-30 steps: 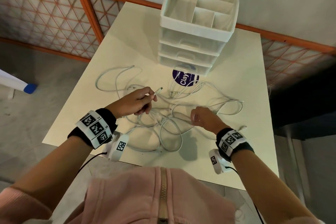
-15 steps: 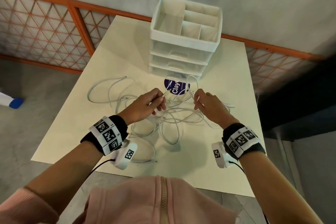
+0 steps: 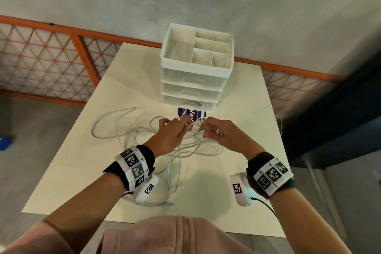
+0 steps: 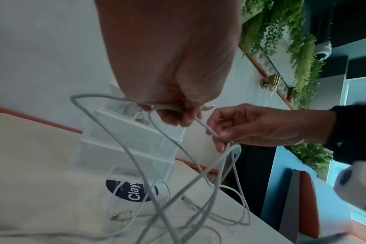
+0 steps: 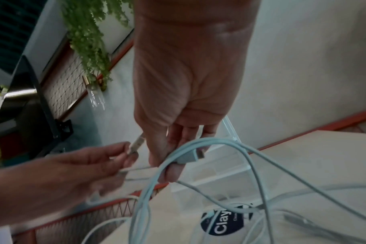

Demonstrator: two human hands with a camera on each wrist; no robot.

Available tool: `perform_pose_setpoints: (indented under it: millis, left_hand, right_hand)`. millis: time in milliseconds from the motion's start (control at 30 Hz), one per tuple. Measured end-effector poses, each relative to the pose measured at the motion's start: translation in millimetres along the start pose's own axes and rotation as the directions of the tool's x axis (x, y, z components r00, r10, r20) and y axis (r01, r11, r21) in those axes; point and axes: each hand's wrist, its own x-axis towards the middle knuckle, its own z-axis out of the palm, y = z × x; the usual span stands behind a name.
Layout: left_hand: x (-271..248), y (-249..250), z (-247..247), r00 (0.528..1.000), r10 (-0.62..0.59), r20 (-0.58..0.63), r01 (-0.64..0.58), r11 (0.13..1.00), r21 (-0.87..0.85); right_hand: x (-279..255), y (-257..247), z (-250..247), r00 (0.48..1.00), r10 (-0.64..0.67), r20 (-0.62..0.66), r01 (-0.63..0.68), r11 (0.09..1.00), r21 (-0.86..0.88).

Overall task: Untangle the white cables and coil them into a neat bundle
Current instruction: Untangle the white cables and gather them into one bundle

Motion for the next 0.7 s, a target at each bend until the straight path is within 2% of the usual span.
perform_pose_setpoints:
  millis: [133, 200, 267, 333, 400, 500, 600, 700]
  left_hand:
    - [-2, 3, -2, 0.993, 0.006, -0.122, -0.016, 0.997, -0.079]
    - [-3, 6, -1, 0.988, 0.010, -0.156, -0.017, 0.999, -0.045]
    - [-7, 7, 2, 0.984, 0.038, -0.173, -0.037, 0.999, 0.011]
    - [-10, 4, 3, 0.981, 0.035, -0.191, -0.030, 0.999, 0.029]
    - [-11, 1, 1, 0.978, 0.023, -0.209, -0.021, 1.000, 0.010]
    - [-13, 1, -4, 0.978, 0.027, -0.205, -0.043, 0.997, -0.071]
    - [-15, 2, -5, 0.983, -0.027, -0.181, -0.003, 0.987, -0.164]
    - [-15, 5, -7, 0.989, -0.085, -0.119, 0.049, 0.959, -0.278]
  right_hand:
    - [1, 7, 2, 0.996, 0.068, 0.054, -0.062, 0.993, -0.098]
    - [2, 2, -2, 0.987, 0.120, 0.109, -0.110, 0.989, -0.095]
    - [3, -3, -11, 0.962, 0.169, 0.217, -0.157, 0.985, -0.068]
    - [3, -3, -18, 0.938, 0.204, 0.280, -0.177, 0.977, -0.120]
    - [4, -1, -20, 0.954, 0.188, 0.235, -0.174, 0.981, -0.082]
    - [3, -2, -18, 0.989, 0.135, 0.066, -0.145, 0.975, 0.166]
    - [5, -9, -18, 0.995, 0.085, -0.051, -0.068, 0.959, 0.275]
    - [9, -19, -23, 0.988, 0.096, -0.119, -0.050, 0.938, 0.342]
